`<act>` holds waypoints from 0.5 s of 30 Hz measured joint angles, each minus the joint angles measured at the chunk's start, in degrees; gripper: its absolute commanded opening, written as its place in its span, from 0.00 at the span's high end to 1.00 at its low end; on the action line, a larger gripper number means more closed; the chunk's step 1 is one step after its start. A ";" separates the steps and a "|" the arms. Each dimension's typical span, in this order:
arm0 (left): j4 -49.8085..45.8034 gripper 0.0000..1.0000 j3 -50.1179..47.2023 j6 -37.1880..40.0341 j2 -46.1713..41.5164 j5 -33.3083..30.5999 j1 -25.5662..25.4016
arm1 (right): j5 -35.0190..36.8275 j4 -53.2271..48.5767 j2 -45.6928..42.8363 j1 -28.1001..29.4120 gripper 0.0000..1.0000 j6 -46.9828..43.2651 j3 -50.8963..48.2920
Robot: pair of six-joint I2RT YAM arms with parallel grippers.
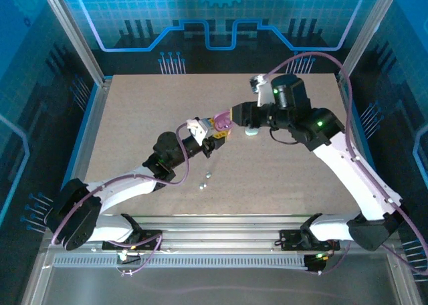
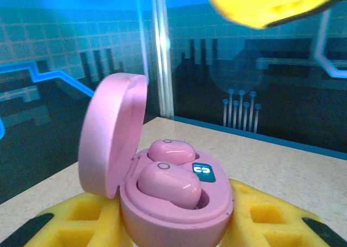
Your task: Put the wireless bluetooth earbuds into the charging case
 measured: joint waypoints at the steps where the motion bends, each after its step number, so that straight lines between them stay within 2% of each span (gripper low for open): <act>1: -0.46 0.64 0.00 0.00 -0.39 1.22 -0.02 | -0.92 0.61 0.00 -1.75 0.52 0.68 -0.35; 5: -1.49 0.64 0.02 -0.02 -1.36 5.55 -0.02 | -5.33 1.05 1.88 -6.14 0.49 1.90 0.02; 11: -2.99 0.64 0.20 -0.07 -1.49 9.22 -0.02 | -12.90 -0.39 9.51 -6.73 0.47 1.49 4.66; 15: -3.30 0.64 0.39 -0.17 -1.53 9.49 0.00 | -15.98 -2.69 12.24 -6.73 0.47 0.35 4.94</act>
